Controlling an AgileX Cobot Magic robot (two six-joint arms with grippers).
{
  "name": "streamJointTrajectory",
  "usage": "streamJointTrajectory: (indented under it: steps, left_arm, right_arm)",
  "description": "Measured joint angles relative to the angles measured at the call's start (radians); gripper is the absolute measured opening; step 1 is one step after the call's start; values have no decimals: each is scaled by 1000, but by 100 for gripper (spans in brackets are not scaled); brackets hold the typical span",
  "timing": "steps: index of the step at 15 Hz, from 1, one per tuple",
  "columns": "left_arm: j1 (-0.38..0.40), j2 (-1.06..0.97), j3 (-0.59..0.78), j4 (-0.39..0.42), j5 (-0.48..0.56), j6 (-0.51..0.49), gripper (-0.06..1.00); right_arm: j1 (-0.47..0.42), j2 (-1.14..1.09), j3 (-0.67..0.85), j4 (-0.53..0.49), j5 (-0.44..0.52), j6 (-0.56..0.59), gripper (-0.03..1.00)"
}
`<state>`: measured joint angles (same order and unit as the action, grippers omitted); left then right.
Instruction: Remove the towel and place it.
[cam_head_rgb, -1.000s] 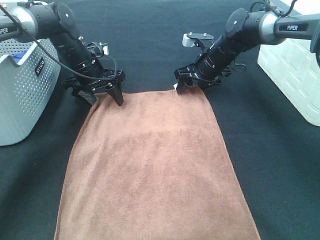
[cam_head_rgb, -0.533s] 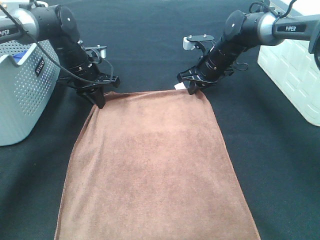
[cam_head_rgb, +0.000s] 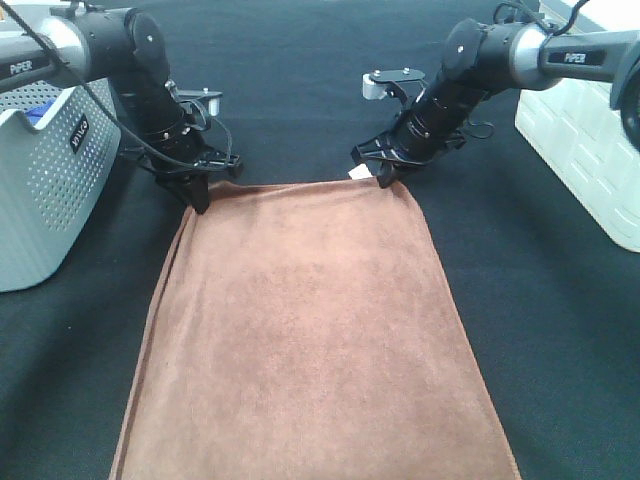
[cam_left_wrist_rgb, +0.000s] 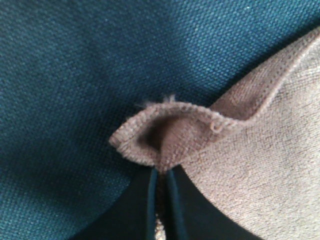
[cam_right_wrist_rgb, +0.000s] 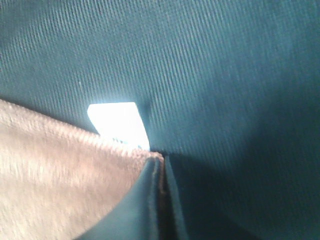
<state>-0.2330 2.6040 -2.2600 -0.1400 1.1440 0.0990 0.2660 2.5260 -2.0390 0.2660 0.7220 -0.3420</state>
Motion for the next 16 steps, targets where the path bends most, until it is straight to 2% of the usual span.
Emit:
streamJointTrajectory:
  steps: [4, 7, 8, 12, 13, 16]
  left_arm:
    - [0, 14, -109, 46, -34, -11, 1]
    - [1, 14, -151, 54, -101, -12, 1]
    - [1, 14, -156, 61, -174, -12, 1]
    - [1, 14, -156, 72, -332, 16, 1]
    - [1, 14, -156, 73, -405, 23, 1]
    - [1, 15, -156, 74, -496, 26, 1]
  right_arm:
    - [2, 10, -113, -8, -20, 16, 1]
    - [2, 10, -188, -70, -42, 17, 1]
    - [2, 10, -204, -105, -93, 18, 1]
    - [2, 10, -205, -115, -214, 51, 1]
    - [2, 10, -206, -117, -261, 63, 1]
    - [2, 10, -206, -116, -330, 68, 1]
